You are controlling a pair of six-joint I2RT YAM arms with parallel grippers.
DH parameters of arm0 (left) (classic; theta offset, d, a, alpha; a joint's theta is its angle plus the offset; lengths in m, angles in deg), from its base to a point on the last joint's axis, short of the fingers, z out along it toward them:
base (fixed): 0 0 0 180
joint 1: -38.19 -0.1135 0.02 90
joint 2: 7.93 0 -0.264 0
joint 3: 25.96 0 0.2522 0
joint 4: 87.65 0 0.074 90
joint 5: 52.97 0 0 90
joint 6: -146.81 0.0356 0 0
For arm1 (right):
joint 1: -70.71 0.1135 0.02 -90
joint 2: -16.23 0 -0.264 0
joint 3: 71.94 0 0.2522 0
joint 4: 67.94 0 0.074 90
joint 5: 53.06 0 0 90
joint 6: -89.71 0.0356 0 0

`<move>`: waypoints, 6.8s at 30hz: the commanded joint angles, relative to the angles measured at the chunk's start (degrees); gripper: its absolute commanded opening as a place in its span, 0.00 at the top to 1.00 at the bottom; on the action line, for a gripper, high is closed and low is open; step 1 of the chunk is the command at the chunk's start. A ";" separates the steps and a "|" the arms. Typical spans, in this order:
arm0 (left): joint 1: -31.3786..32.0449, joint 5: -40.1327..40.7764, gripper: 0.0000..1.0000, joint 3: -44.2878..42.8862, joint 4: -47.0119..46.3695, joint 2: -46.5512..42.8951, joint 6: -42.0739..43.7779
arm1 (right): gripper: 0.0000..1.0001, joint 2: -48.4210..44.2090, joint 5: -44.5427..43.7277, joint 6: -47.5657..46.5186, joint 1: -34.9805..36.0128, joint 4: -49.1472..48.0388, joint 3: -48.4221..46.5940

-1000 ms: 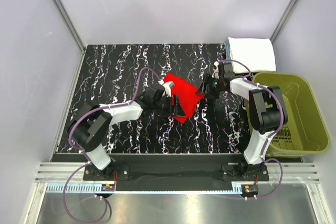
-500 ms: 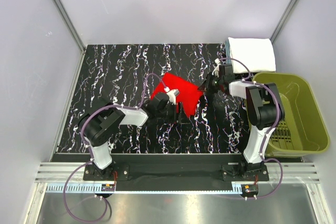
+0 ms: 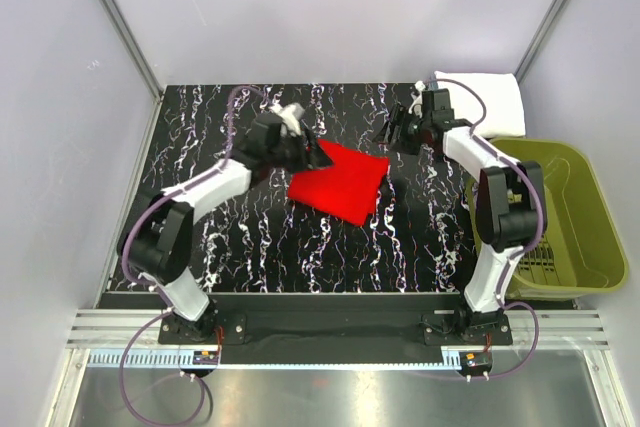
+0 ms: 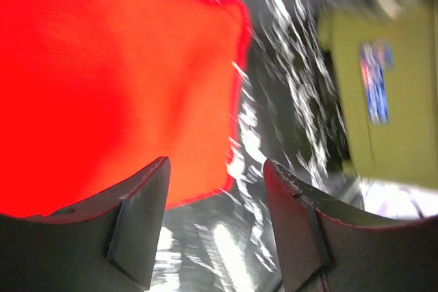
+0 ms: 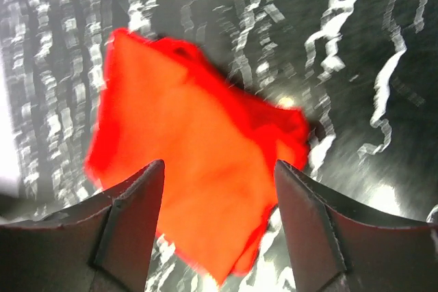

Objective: Fold and stack the t-shirts
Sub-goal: Neatly place the folded tshirt to the corner

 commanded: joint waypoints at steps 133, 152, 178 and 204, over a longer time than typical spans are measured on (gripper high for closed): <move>-15.41 -3.25 0.40 -1.58 18.51 7.16 13.69 | 0.00 -20.95 -4.05 -2.06 0.63 6.84 16.57; -14.71 1.49 0.48 0.09 14.39 1.27 7.45 | 0.00 1.02 -1.15 6.64 0.81 -13.20 13.86; -14.53 -5.54 0.48 -0.61 2.87 15.59 2.44 | 0.00 11.31 14.66 -2.42 0.72 -9.78 7.44; -14.53 -4.14 0.49 -0.09 4.54 16.56 3.14 | 0.00 7.01 22.43 7.34 -2.27 -14.10 10.07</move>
